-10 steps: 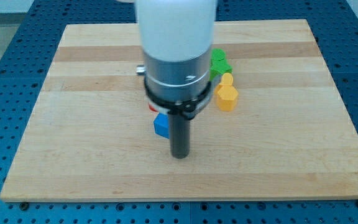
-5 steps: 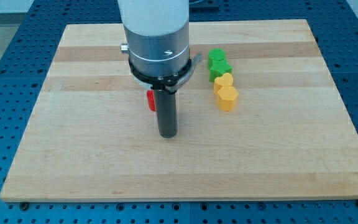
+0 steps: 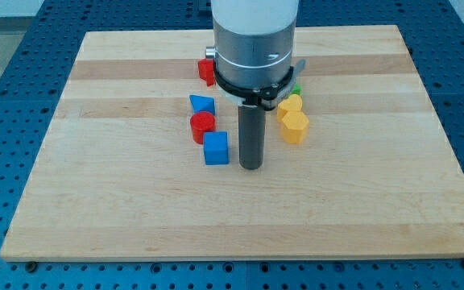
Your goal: Move the blue cube parallel to the left of the red circle
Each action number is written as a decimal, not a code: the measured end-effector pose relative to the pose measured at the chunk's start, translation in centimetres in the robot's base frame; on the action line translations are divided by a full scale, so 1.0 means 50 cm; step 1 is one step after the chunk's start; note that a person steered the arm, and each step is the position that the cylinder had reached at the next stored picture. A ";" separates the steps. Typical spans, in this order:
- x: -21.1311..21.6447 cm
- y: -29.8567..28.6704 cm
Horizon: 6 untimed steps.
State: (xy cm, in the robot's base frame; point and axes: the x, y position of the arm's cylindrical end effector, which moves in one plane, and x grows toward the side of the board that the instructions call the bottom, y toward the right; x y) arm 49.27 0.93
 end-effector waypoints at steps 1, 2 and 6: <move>-0.013 -0.041; -0.013 -0.112; -0.059 -0.336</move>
